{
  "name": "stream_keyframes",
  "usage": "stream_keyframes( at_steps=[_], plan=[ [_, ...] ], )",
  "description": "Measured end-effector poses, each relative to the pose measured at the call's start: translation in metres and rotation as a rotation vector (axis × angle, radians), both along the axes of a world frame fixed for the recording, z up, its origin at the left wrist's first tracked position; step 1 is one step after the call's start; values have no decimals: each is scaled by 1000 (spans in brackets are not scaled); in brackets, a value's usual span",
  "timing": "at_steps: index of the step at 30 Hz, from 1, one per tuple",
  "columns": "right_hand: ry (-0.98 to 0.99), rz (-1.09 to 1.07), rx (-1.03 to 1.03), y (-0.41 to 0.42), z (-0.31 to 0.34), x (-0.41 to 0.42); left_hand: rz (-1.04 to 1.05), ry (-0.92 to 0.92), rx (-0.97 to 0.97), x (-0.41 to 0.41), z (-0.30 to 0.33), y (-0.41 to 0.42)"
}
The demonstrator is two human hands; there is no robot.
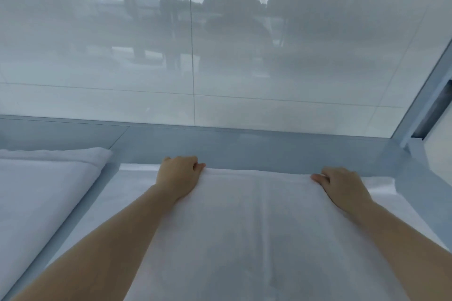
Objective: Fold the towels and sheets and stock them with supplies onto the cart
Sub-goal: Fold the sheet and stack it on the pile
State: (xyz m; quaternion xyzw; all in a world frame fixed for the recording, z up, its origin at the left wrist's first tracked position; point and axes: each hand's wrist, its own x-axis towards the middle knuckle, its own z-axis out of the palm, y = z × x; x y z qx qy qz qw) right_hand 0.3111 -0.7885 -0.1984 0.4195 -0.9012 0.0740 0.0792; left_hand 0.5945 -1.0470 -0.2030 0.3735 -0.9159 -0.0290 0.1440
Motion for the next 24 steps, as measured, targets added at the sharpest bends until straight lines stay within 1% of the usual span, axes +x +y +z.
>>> stream_keyframes(
  at_steps=[2,4,6,7,9,12,15,19,22,24],
  plan=[
    [-37,-32,-35,4,-4,0,20,34,-11,1,-3,-1],
    [39,-40,-53,7,-1,4,24,62,-76,-1,-1,4],
    [88,-20,-161,4,1,15,-17,114,-71,-9,4,22],
    [83,6,-227,1,3,26,-55,126,-59,-14,6,36],
    [68,96,-340,-8,7,54,-153,95,-72,-27,8,68],
    [9,268,-394,-22,4,96,-285,33,-83,-47,8,116],
    [-122,356,-352,-31,-6,120,-305,-29,-61,-60,-4,145],
    [-258,345,-296,-33,-10,118,-248,-101,35,-63,-16,149],
    [-275,328,-212,-31,-12,116,-242,-162,86,-64,-18,146],
    [-210,331,-84,-24,-15,110,-232,-197,121,-61,-17,146]
  ],
)
